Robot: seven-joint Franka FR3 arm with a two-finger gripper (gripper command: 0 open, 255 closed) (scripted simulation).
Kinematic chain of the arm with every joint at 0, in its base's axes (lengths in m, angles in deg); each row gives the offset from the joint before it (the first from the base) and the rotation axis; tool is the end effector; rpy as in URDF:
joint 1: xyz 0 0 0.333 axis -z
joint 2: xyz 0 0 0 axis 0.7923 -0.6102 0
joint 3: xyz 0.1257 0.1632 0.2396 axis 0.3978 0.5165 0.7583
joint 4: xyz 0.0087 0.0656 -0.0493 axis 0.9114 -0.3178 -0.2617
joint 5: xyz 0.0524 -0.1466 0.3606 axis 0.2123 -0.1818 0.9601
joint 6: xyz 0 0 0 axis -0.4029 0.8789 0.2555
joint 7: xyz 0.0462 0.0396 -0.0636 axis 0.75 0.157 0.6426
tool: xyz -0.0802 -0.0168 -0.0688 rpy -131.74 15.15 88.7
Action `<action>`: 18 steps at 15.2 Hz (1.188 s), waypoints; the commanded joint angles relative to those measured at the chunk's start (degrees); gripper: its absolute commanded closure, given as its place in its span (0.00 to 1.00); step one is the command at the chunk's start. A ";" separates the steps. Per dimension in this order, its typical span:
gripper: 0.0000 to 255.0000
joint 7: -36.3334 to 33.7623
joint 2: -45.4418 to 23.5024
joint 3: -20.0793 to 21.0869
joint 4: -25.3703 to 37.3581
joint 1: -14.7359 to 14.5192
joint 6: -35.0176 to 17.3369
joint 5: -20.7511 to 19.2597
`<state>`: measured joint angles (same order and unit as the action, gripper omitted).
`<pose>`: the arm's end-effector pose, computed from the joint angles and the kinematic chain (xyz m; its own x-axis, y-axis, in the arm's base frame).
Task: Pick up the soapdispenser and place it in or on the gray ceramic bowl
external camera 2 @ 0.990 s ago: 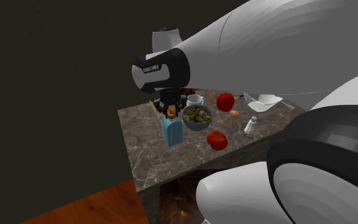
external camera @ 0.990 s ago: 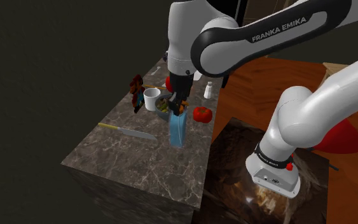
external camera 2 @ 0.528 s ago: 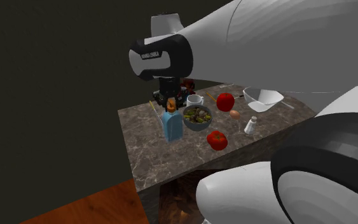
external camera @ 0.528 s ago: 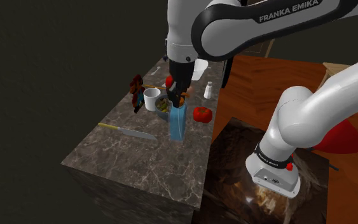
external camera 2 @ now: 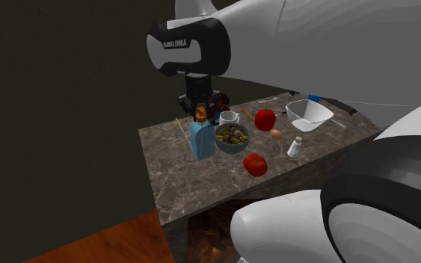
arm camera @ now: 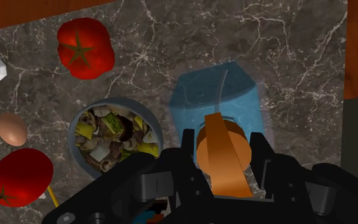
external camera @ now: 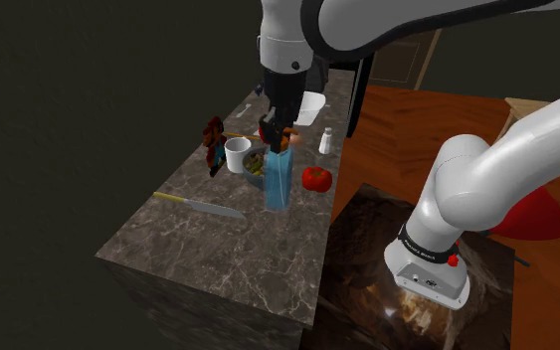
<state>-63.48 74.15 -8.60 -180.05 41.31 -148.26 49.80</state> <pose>0.3391 0.1881 0.5300 0.9832 0.1694 0.0684 0.1670 -0.9852 0.0394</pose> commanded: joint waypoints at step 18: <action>1.00 9.24 -10.73 -7.59 21.19 4.69 10.62 -4.93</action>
<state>-55.31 64.48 -15.44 -160.47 45.57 -138.19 45.27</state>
